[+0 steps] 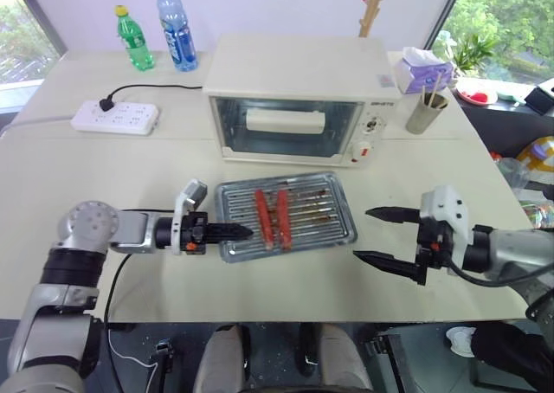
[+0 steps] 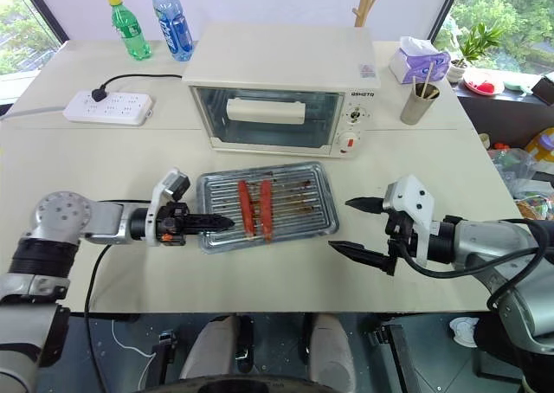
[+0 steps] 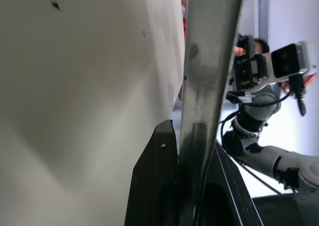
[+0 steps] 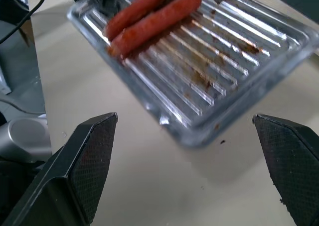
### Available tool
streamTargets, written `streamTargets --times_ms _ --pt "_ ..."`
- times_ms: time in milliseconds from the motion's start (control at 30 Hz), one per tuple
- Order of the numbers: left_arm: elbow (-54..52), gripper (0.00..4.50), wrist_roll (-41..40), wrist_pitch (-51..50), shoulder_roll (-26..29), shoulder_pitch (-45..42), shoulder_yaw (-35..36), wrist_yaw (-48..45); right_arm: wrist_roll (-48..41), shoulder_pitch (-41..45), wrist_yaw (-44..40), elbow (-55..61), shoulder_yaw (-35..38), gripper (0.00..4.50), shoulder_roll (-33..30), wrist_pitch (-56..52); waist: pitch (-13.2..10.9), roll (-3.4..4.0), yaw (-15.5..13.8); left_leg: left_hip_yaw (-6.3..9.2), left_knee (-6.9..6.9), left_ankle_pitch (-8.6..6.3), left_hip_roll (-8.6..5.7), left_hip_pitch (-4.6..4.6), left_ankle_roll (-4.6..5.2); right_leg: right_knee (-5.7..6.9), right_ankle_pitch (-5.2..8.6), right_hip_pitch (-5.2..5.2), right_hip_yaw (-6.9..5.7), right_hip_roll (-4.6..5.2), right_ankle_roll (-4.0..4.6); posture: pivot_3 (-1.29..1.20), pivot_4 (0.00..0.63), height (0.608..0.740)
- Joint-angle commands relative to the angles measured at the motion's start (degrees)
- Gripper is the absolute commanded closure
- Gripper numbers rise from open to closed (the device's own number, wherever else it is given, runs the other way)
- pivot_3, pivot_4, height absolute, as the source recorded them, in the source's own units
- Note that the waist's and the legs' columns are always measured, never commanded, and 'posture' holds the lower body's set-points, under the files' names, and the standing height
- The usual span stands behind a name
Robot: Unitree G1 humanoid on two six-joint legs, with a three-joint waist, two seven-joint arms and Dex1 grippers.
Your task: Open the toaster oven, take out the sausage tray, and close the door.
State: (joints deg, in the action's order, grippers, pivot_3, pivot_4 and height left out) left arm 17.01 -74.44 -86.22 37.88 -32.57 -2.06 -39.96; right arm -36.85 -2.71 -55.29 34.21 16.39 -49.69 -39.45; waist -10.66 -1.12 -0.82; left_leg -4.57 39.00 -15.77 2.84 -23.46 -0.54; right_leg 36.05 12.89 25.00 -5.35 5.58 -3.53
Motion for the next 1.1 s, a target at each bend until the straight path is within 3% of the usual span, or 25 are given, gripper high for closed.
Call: streamTargets --times_ms 33,367,700,733,933,1100 --pt "2.7 4.50 5.1 -0.2 -1.4 -2.7 -0.8 -2.7 -1.6 -1.0 1.7 2.8 2.4 0.05 0.1 -0.1 0.0 0.00 0.0 0.02 0.00 0.00 0.00 0.00 0.00 0.00 0.02 0.00 0.00 0.00 0.04 0.00 0.150 0.722" --pt "6.8 4.50 16.0 0.8 -4.1 -5.9 -1.9 -8.6 -2.3 -2.2 2.9 2.7 3.4 0.05 -0.7 0.5 0.0 -0.01 0.0 0.07 0.03 0.00 0.00 0.01 0.01 0.00 0.03 -0.02 0.00 0.01 0.05 0.00 0.150 0.722" --pt "7.9 0.20 23.7 3.3 -2.2 -6.2 -2.1 -14.0 -1.8 -1.5 3.6 2.0 1.9 0.00 -0.2 1.4 0.0 -0.01 0.0 0.08 0.04 0.00 0.00 0.02 0.02 0.01 0.04 -0.03 0.00 0.01 0.06 0.00 0.150 0.722" --pt "7.6 0.04 24.3 3.9 -1.2 -5.9 -1.9 -14.6 -1.6 -1.3 3.5 1.7 1.6 0.00 -0.2 1.6 0.0 -0.02 0.0 0.08 0.04 0.00 0.00 0.03 0.01 0.01 0.07 -0.05 0.00 0.01 0.12 0.00 0.150 0.722" --pt "-1.5 0.04 30.1 14.4 10.8 1.2 -4.0 -22.4 -0.3 0.8 2.2 -1.3 -0.3 0.00 -0.7 3.3 0.0 -0.02 1.2 0.08 -0.01 0.00 0.10 0.11 0.01 0.06 0.08 -0.02 0.00 -0.03 0.15 0.00 0.150 0.722" --pt "-11.8 0.04 41.8 41.1 23.8 15.5 -4.3 -32.1 0.4 3.2 -0.1 -4.7 -1.1 0.00 -1.7 4.4 0.1 0.09 1.8 0.00 -0.15 -0.01 0.17 0.12 0.00 0.06 0.10 0.15 0.02 -0.02 0.22 0.00 0.150 0.722"
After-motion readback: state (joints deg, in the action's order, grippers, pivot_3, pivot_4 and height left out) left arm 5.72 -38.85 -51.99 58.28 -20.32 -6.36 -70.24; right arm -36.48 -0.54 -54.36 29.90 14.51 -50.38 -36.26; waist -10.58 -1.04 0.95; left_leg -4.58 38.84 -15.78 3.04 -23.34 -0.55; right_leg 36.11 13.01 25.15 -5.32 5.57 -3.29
